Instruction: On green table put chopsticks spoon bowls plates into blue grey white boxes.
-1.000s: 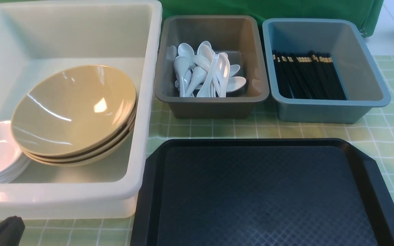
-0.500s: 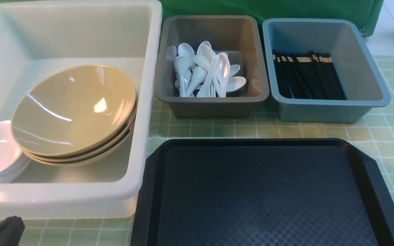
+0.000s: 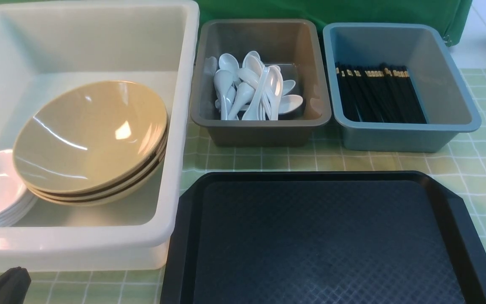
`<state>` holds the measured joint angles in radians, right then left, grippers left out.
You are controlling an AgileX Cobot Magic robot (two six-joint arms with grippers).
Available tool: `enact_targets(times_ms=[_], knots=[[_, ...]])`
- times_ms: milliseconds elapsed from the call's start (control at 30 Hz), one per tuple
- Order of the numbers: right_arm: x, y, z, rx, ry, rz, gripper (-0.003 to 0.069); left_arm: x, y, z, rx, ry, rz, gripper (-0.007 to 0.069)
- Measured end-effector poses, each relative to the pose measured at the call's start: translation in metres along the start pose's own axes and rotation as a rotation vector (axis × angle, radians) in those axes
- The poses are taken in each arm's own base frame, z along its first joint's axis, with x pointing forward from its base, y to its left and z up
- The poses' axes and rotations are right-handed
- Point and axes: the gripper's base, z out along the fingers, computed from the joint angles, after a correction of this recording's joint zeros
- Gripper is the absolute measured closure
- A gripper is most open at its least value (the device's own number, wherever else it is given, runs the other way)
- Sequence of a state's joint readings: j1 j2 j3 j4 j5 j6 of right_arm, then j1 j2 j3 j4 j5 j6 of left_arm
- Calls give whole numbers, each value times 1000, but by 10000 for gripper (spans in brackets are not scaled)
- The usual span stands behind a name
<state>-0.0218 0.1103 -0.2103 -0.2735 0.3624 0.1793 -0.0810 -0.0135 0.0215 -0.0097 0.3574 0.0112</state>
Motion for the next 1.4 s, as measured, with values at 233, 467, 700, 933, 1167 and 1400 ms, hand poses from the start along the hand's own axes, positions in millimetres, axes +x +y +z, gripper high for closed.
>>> enact_targets(times_ms=[233,467,700,933,1167,1400], knots=[[21,9,4,-83,21,-147,545,0,0,0,0,0,0,626],[56,10,13,-73,76,-137,538,0,0,0,0,0,0,626],[57,10,15,-66,29,-63,529,0,0,0,0,0,0,626],[57,10,15,-66,28,-61,522,0,0,0,0,0,0,626],[57,10,15,-65,27,-60,515,0,0,0,0,0,0,626],[57,10,15,-64,24,-60,509,0,0,0,0,0,0,626]])
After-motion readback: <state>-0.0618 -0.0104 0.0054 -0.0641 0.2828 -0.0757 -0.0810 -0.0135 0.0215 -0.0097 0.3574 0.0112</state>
